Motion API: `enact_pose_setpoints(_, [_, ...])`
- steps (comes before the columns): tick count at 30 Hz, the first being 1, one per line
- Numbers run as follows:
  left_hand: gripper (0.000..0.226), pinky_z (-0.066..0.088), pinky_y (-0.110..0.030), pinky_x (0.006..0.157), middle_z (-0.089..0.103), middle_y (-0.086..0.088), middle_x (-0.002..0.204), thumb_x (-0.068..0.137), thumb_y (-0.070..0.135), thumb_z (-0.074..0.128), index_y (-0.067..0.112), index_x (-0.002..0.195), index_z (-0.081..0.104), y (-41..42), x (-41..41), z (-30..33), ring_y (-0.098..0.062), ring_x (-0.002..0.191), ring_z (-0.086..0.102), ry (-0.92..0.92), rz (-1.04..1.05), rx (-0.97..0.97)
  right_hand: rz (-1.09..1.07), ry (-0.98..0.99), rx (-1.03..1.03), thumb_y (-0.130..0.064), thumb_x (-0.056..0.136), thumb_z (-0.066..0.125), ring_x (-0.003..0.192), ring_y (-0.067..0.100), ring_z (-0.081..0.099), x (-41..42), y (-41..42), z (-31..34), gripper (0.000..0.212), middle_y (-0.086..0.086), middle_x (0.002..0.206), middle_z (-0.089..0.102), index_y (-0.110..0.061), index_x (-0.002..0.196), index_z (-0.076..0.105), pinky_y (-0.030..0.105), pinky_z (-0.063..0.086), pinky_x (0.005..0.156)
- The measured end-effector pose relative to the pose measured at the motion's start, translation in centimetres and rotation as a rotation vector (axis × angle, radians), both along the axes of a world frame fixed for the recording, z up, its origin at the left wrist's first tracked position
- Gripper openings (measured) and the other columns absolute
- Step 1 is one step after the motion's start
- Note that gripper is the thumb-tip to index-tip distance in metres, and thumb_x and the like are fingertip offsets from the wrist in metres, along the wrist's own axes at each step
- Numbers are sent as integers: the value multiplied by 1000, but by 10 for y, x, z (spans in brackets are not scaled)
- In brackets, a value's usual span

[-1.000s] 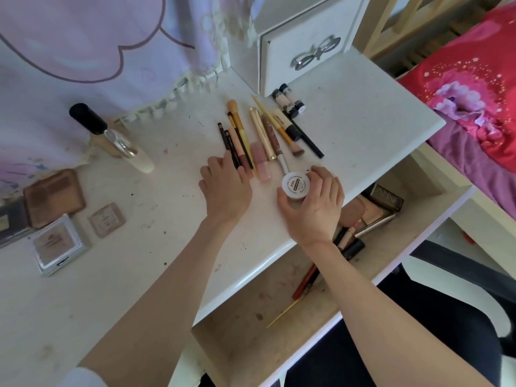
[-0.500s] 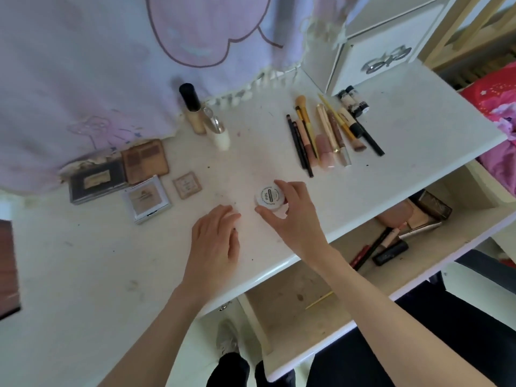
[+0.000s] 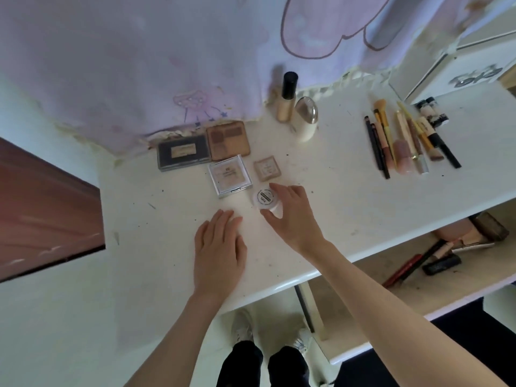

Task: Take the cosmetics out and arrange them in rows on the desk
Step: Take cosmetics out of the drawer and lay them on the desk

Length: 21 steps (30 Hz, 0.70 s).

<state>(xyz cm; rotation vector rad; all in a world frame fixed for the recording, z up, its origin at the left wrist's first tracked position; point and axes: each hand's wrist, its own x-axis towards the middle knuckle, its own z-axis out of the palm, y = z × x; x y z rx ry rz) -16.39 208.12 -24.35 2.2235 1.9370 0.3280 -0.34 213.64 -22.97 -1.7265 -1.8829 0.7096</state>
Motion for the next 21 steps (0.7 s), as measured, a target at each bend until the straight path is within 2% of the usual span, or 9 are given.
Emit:
enact_pose_setpoints(2, [37, 27, -40, 105, 54, -7, 128, 88, 22, 32, 13, 118, 53, 1, -2, -1, -24, 125, 46, 15, -4, -6, -22, -28, 20, -24, 82, 68, 116, 27, 42, -6, 0, -3, 52, 7, 121, 59, -7, 128, 51, 39, 38, 97])
enact_pose_setpoints(7, [40, 28, -41, 105, 55, -5, 128, 90, 23, 30, 14, 120, 54, 2, -2, -4, -23, 125, 46, 50, -19, -11, -20, -96, 4, -33, 84, 65, 120, 24, 42, -16, 1, -4, 60, 3, 128, 57, -12, 136, 44, 33, 31, 92])
enact_pose_setpoints(11, [44, 25, -42, 107, 51, -8, 134, 91, 29, 30, 13, 127, 50, 1, -6, -8, -27, 128, 43, 111, -73, -31, -62, -75, -52, -35, 88, 59, 129, 20, 38, -3, -21, -2, 65, 2, 139, 48, -12, 143, 33, 28, 24, 103])
enact_pose_setpoints(14, [52, 21, -46, 110, 44, -14, 141, 92, 32, 27, 8, 134, 43, -5, -9, -11, -31, 132, 38, 168, -134, -49, -54, -226, 2, -41, 88, 45, 131, 25, 41, 22, -48, -9, 60, 10, 140, 48, -6, 136, 44, 29, 21, 109])
enact_pose_setpoints(16, [55, 19, -48, 110, 39, -17, 144, 91, 34, 27, 5, 137, 40, -9, -7, -10, -33, 134, 36, 185, -136, -66, -23, -355, -10, -41, 91, 39, 133, 26, 41, 42, -65, -14, 55, 10, 141, 47, -8, 134, 49, 33, 13, 113])
enact_pose_setpoints(18, [52, 22, -51, 109, 43, -18, 141, 91, 33, 30, 4, 132, 45, -12, 1, -5, -34, 131, 40, 146, -156, -55, -18, -429, -25, -41, 93, 36, 134, 27, 39, 61, -80, -16, 52, 10, 143, 45, -11, 134, 49, 36, 10, 114])
enact_pose_setpoints(21, [37, 33, -49, 105, 53, -15, 131, 91, 25, 35, 6, 118, 53, -18, 25, 2, -31, 122, 50, 12, -314, 43, -44, -463, -43, -43, 93, 33, 136, 24, 34, 91, -94, -15, 54, 11, 144, 43, -13, 134, 49, 37, 9, 114])
